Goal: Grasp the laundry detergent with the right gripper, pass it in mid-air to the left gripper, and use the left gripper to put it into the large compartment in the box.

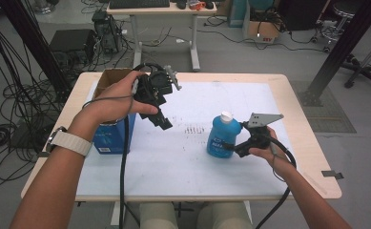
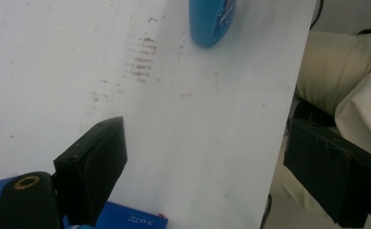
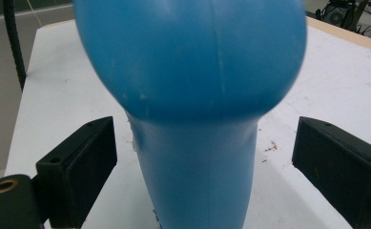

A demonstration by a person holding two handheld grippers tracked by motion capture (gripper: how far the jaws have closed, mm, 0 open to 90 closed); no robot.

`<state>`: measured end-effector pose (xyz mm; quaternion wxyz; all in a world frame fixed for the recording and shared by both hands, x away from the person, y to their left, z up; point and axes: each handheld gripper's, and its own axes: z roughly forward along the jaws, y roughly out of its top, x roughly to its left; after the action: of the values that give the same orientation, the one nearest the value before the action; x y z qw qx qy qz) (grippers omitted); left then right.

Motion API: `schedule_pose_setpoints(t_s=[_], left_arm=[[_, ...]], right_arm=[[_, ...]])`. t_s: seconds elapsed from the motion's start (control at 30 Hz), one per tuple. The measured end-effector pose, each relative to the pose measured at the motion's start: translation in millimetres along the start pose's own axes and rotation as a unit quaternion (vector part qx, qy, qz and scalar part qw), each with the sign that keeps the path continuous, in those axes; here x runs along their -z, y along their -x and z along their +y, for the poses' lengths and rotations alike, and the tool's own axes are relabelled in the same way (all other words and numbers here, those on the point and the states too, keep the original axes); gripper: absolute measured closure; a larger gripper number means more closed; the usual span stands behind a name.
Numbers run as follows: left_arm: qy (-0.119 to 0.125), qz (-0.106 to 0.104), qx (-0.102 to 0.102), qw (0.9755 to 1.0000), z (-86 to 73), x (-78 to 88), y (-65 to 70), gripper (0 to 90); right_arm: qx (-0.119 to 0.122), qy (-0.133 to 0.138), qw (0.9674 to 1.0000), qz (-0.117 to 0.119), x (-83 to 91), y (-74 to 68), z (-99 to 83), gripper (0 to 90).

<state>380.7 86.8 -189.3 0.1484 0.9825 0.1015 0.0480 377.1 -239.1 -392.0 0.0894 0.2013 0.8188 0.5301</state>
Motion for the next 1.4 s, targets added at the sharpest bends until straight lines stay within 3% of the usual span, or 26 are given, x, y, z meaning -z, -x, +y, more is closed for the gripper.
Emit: schedule_pose_setpoints(t_s=[0.77, 1.1, 1.4], left_arm=[[-0.003, -0.003, 0.002, 1.0, -1.3, -2.8, -1.6, 15.2], [-0.003, -0.003, 0.003, 1.0, -1.6, -3.4, -2.4, 15.3], [-0.002, -0.003, 0.003, 1.0, -1.9, -3.5, -3.0, 15.2]], right_arm=[[0.0, 0.016, 0.9998, 0.014, -11.7, 1.5, -6.0, 16.3], [-0.019, 0.028, 0.9993, 0.016, -16.4, 0.1, -8.3, 21.4], [-0.019, 0.031, 0.9991, 0.02, -18.7, 0.8, -10.2, 25.0]])
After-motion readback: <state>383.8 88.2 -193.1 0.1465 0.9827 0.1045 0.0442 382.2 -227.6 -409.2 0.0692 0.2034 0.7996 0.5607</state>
